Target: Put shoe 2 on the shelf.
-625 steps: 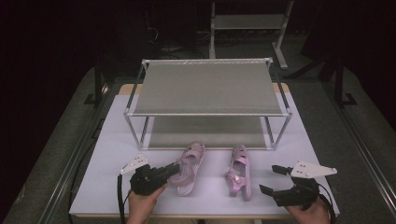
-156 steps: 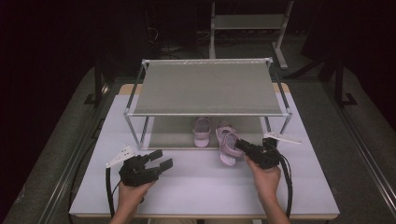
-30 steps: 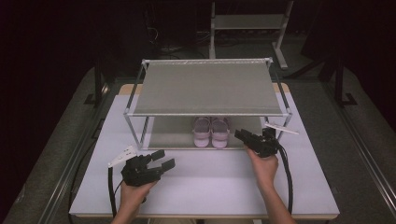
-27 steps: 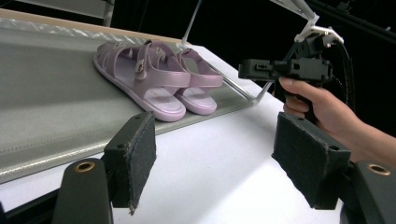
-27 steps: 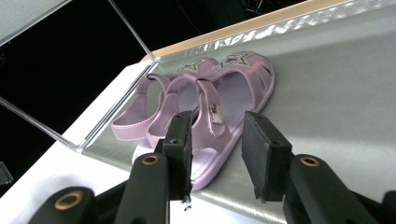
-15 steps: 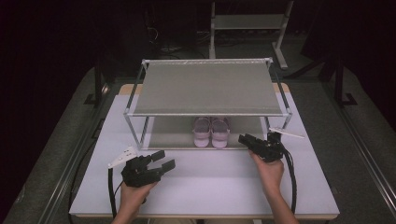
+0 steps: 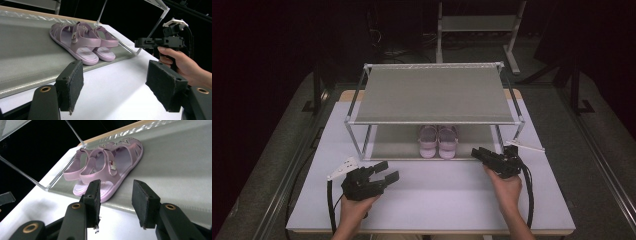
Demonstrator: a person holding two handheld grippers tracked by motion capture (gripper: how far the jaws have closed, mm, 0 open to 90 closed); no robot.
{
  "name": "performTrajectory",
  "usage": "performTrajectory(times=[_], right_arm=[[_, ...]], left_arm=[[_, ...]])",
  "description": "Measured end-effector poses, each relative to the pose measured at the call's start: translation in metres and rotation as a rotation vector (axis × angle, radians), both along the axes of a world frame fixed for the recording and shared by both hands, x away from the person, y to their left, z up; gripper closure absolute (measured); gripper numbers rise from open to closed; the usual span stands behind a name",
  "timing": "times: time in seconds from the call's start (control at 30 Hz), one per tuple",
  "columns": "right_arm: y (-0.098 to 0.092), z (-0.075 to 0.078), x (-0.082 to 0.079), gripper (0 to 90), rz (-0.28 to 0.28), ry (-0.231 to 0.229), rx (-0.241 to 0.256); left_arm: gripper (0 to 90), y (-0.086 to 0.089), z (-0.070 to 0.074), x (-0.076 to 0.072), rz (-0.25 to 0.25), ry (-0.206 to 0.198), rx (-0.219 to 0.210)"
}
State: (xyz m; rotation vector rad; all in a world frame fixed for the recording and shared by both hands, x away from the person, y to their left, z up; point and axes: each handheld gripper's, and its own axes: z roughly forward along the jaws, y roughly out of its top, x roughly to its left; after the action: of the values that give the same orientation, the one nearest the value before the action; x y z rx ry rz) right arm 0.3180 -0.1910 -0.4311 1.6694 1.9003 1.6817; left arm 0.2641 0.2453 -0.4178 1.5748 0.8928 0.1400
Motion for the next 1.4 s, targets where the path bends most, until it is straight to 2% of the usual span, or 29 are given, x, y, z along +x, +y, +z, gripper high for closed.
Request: performTrajectory(times=[0.3,0.57,0.83,1.4], right_arm=[[-0.006,-0.005,-0.007,57.0,0.009,0.027,-0.008],[-0.01,-0.007,-0.013,56.6,0.023,0.026,-0.023],[-0.014,-0.009,-0.021,56.1,0.031,0.032,-0.007],[-0.021,-0.007,-0.034,55.8,0.048,0.031,-0.007]], left_arm=[[29.6,-0.001,-0.001,0.0,-0.001,0.002,0.0],[29.6,-0.001,-0.001,0.0,-0.003,0.001,0.002],[29.7,-0.002,-0.001,0.0,-0.005,0.0,0.006],[29.6,-0.002,0.0,-0.001,-0.004,-0.002,0.006]])
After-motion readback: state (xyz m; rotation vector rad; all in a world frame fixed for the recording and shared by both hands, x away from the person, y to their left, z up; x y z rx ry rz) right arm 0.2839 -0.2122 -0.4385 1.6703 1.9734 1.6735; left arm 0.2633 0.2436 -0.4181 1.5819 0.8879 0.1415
